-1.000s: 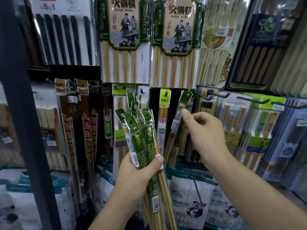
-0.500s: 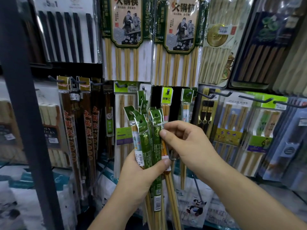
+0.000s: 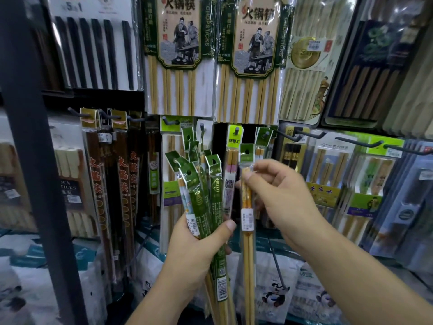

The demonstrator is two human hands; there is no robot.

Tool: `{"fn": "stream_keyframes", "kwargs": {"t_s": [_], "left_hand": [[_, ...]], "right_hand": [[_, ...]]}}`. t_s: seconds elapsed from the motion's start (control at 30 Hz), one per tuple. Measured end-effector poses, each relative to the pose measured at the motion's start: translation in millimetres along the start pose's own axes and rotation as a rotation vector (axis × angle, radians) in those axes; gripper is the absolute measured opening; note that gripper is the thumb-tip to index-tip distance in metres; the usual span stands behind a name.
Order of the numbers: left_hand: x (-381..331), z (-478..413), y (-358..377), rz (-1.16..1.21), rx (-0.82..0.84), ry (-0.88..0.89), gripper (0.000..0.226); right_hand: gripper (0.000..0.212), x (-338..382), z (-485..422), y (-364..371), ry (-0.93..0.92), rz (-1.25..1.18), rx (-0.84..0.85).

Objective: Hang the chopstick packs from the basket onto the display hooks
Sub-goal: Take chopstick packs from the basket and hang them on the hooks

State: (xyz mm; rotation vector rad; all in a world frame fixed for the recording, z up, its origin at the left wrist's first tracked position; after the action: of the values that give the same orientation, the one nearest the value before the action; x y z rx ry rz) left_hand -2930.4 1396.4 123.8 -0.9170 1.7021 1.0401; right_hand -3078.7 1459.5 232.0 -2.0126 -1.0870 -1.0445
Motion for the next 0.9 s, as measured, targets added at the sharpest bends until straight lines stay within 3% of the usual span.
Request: {"fn": "stream_keyframes", "kwargs": {"t_s": [0.13,0.27,0.4,0.9], "left_hand": [[5,-2,-4,0.004,-0.007,-0.035,0.053],[5,-2,-3,0.007,-0.008,-0.031,0.045],[6,-2,-2,-0.008,0.002,-0.028,0.032],[9,-5,-3,-0.001,0.011,-0.009,0.032]], "right_hand": [[0.021,16,-13,-25,-0.057,-0.027,-0.165],[0.038,20,-22,-31,-0.037,-0.035,-0.198],[0.039,17,-26,-29,0.005,-0.028,-0.206],[0.04,12,-33,-29,-0.019,0.0,-0.236]]}}
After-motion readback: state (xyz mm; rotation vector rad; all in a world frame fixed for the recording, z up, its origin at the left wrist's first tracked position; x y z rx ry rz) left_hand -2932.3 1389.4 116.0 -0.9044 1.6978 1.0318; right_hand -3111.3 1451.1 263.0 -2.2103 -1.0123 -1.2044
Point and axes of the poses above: each hand's wrist, its own z-axis away from the middle knuckle, its own y-axis out of the palm, x = y × z, the point moved 8 cm from there along -z, towards the middle knuckle, and after that the axes turned 3 degrees about -y, right-handed, at the moved point
